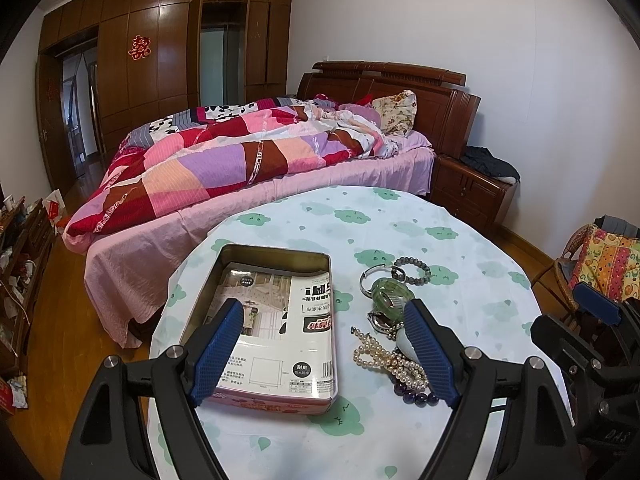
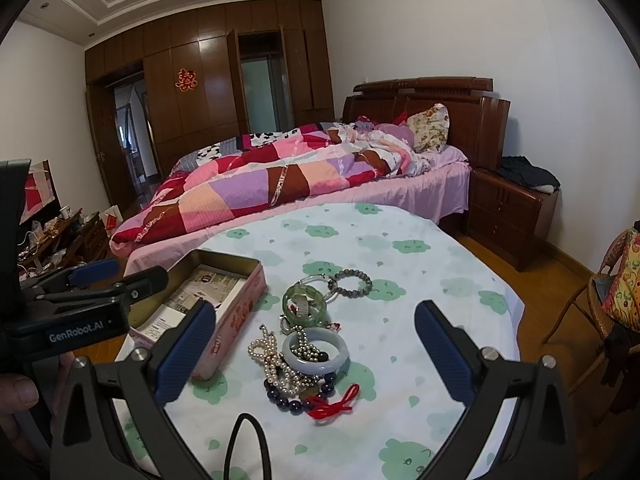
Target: Organize jewelry
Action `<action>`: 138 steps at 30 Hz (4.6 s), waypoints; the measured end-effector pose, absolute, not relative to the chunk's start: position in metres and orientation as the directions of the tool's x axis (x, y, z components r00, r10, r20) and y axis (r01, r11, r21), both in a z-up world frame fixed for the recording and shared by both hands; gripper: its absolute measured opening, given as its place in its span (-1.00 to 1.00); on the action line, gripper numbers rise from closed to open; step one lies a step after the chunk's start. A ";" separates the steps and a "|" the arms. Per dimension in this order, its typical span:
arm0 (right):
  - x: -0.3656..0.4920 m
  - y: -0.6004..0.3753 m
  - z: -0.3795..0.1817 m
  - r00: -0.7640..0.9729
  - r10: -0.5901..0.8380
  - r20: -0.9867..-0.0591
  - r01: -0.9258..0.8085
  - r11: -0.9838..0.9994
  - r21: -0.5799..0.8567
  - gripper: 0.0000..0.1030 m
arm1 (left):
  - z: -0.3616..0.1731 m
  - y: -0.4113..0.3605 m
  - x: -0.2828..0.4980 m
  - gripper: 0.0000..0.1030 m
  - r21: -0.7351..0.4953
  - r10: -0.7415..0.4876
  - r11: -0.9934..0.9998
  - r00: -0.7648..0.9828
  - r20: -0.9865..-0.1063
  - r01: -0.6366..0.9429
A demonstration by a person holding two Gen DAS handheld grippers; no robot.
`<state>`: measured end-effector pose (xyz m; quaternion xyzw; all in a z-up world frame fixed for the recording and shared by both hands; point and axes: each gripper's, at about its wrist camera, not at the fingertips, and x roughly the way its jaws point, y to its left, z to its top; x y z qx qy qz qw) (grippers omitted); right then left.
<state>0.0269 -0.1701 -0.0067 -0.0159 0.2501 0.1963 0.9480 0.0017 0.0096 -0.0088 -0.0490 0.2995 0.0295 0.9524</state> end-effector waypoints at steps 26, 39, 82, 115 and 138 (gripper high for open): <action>0.062 -0.218 -0.098 0.623 0.306 -0.720 -0.330 0.937 0.114 0.60 | -0.074 -0.040 0.017 0.41 0.043 -0.018 0.997 0.727 -0.687 0.065; 0.063 -0.192 -0.126 0.503 0.353 -0.789 -0.454 0.885 0.106 -0.87 | -0.089 -0.037 0.024 0.39 0.009 -0.045 0.997 0.699 -0.714 0.073; 0.086 -0.197 -0.128 0.520 0.357 -0.776 -0.415 0.900 0.135 -0.87 | -0.110 -0.055 0.037 -0.91 -0.020 -0.135 0.983 0.651 -0.747 0.181; 0.078 -0.200 -0.121 0.548 0.349 -0.760 -0.416 0.902 0.114 -0.89 | -0.106 -0.076 0.033 -1.00 0.069 -0.164 0.952 0.686 -0.709 0.299; 0.077 -0.203 -0.119 0.554 0.352 -0.754 -0.416 0.902 0.116 -0.89 | -0.119 -0.075 0.049 -0.29 0.050 -0.136 0.964 0.648 -0.750 0.260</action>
